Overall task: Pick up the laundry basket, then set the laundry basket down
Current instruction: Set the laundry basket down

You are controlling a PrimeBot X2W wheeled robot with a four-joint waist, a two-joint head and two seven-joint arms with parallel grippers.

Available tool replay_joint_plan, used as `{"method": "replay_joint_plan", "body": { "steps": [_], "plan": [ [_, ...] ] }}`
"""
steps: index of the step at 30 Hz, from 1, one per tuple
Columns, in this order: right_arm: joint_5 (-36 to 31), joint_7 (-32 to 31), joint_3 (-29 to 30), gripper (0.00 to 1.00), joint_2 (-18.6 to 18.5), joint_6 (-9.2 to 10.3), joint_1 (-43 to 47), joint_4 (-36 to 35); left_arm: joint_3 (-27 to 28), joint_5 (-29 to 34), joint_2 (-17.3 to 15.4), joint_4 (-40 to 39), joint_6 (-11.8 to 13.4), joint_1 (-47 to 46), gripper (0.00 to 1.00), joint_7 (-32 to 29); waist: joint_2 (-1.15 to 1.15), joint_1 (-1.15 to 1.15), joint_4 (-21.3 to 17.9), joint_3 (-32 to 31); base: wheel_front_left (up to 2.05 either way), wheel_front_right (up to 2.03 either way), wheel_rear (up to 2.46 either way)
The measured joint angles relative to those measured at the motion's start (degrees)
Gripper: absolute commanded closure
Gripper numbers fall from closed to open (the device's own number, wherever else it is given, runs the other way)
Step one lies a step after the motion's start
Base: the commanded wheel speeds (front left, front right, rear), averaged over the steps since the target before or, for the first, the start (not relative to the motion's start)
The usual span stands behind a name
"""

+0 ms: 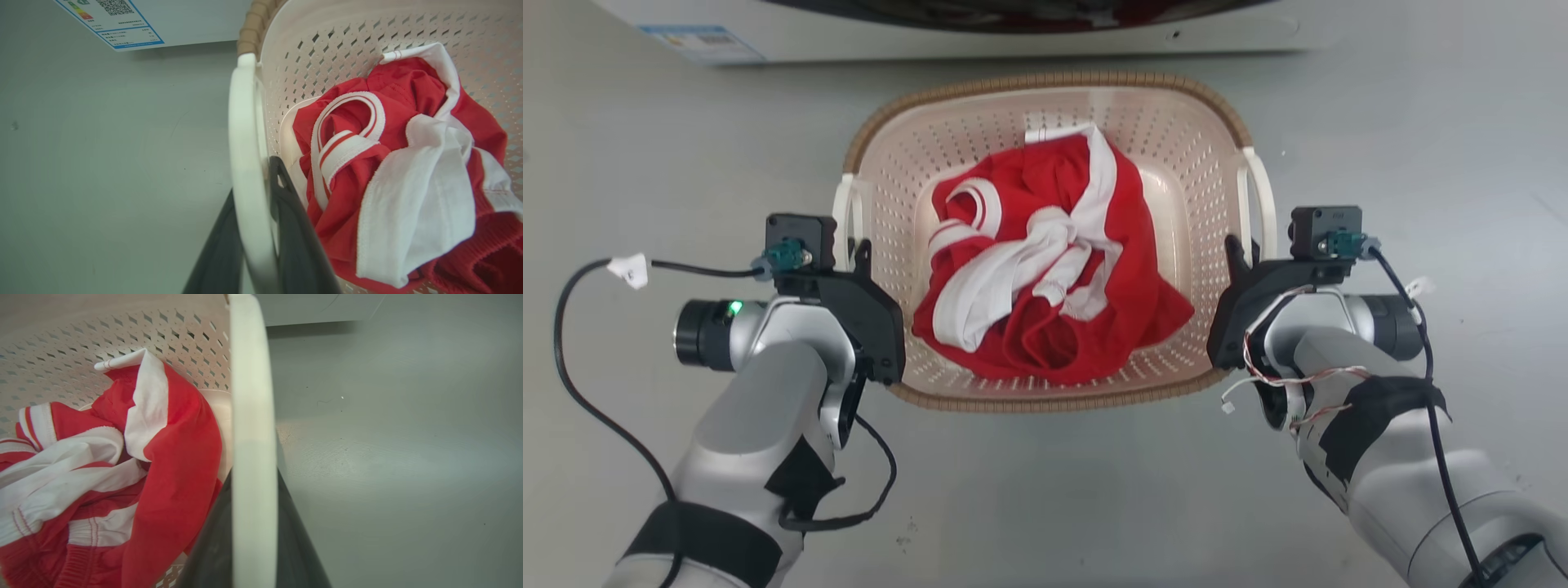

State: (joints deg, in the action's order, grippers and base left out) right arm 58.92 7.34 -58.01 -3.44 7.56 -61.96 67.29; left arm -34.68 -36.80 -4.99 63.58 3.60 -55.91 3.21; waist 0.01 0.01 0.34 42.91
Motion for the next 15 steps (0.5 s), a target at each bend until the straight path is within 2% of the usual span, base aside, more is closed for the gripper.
{"method": "replay_joint_plan", "body": {
  "steps": [15],
  "plan": [
    [-1.43,3.43,-0.31,1.0,-0.12,0.0,-4.25,1.46,0.09,1.2,0.12,0.32,0.42,-4.83,1.0,3.01,-0.01,-0.02,1.18,10.1,0.0,0.0,0.0]
  ]
}}
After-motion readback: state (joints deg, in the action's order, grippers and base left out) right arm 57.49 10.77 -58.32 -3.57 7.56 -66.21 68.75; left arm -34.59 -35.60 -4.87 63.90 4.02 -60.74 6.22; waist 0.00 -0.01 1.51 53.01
